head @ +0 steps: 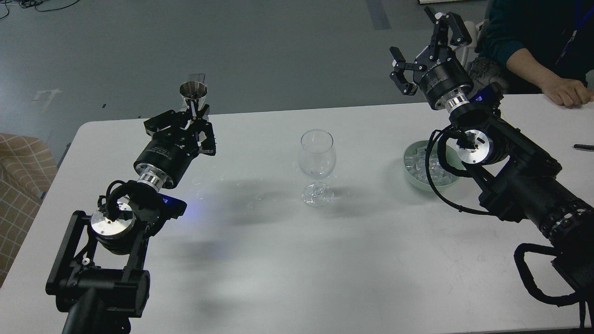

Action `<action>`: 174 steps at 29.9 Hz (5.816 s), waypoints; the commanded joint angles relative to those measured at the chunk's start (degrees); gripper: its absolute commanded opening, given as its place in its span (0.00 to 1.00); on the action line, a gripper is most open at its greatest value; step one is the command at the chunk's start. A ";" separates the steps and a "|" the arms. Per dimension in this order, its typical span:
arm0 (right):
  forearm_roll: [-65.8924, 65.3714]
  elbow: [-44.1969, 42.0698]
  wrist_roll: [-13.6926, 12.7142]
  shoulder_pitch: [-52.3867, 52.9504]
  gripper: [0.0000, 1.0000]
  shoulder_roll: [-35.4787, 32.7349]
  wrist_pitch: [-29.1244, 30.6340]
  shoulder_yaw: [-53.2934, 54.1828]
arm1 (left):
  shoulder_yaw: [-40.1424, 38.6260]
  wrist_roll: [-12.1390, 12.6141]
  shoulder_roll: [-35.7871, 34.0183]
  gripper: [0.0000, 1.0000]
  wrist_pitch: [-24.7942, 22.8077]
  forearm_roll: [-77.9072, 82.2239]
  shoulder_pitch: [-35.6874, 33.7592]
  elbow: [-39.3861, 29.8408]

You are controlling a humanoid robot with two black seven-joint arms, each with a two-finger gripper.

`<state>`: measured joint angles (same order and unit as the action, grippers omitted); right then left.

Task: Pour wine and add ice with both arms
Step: 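Hold the jigger raised in the left gripper, then carry the jigger with the left gripper toward the wine glass, then tilt the jigger over the wine glass rim with the left gripper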

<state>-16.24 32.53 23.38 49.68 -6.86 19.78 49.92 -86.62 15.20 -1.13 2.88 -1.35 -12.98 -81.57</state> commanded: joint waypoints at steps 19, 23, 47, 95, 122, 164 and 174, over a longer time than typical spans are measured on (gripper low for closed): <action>-0.02 0.26 -0.08 -0.38 1.00 0.09 -0.09 -1.14 | 8.48 3.34 0.16 0.00 11.27 0.91 0.85 -15.90; -0.02 0.17 -0.08 -0.38 1.00 0.09 -0.09 -1.14 | 10.15 3.34 0.78 0.00 11.80 2.76 -0.46 -15.81; -0.02 0.35 -0.08 -0.64 1.00 0.18 -0.09 -1.23 | 17.09 2.64 1.13 0.00 13.12 12.94 -6.53 -8.69; -0.02 0.43 -0.08 -1.17 1.00 0.27 -0.09 -1.23 | 25.01 2.64 1.13 0.00 12.94 39.67 -7.06 -8.42; -0.02 0.35 0.00 -1.25 1.00 0.27 -0.09 -1.23 | 28.18 2.64 1.13 0.00 13.03 54.34 -6.88 -8.51; -0.02 0.43 0.00 -2.13 1.00 0.53 -0.09 -1.23 | 32.66 2.20 0.07 0.00 12.76 77.28 -6.44 -9.66; -0.02 0.43 0.00 -2.31 1.00 0.44 -0.09 -1.23 | 30.91 2.73 0.77 0.00 12.94 71.17 -7.59 -11.06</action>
<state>-16.26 32.95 23.38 47.38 -6.31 19.69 48.69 -53.70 17.60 -1.35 15.64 76.25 -20.27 -92.05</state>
